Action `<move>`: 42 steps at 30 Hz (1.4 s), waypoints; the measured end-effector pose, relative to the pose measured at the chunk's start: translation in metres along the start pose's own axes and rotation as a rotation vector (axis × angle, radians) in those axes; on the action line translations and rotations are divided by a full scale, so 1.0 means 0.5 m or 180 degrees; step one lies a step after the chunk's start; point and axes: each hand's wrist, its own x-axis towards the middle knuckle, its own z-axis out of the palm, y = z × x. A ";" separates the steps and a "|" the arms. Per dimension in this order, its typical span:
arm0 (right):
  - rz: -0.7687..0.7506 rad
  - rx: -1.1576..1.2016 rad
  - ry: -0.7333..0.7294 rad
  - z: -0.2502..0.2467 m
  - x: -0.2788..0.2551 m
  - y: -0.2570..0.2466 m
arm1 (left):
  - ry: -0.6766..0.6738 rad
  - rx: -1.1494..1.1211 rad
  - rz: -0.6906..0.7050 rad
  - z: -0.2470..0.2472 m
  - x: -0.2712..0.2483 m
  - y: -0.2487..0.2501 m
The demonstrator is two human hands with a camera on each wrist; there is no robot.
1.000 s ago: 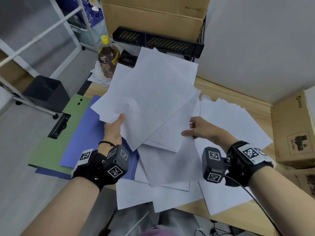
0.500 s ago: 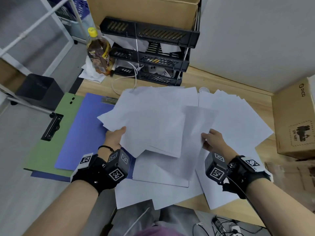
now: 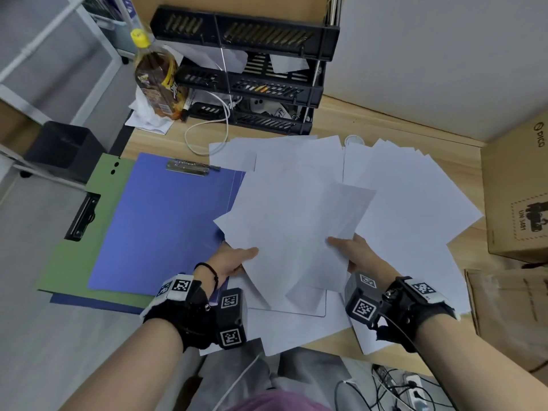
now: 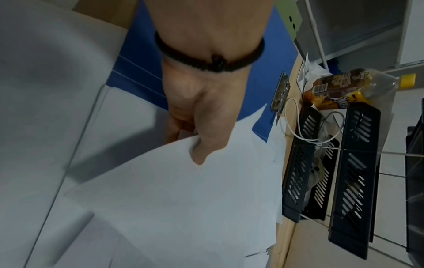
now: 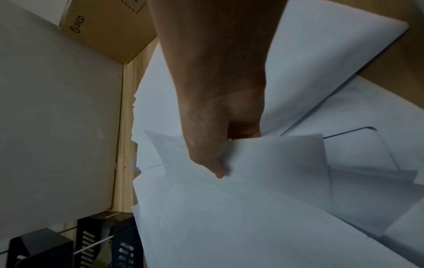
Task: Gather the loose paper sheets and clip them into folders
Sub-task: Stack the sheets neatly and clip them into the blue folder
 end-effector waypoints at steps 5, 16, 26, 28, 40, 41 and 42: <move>0.0117 -0.0195 0.0068 -0.022 0.010 0.018 | -0.0232 0.0195 0.0110 -0.015 -0.008 0.014; 0.0189 -0.0225 -0.0070 -0.119 -0.008 0.039 | 0.0197 0.0139 0.0498 -0.014 0.027 0.076; 0.0117 -0.0549 -0.0134 -0.137 -0.022 0.037 | 0.0956 0.0839 0.1032 -0.004 0.041 0.088; 0.0118 -0.0672 -0.0153 -0.134 -0.017 0.038 | 0.1042 0.0974 0.1095 -0.019 0.041 0.088; 0.0305 -0.0304 -0.0024 -0.117 -0.009 0.032 | 0.0528 0.0799 0.0567 -0.010 0.004 0.043; 0.0314 -0.0252 -0.0027 -0.115 -0.012 0.031 | 0.0497 0.0737 0.0596 -0.005 0.000 0.046; 0.0306 -0.0237 -0.0060 -0.114 -0.016 0.029 | 0.0412 0.0705 0.0632 0.000 -0.006 0.050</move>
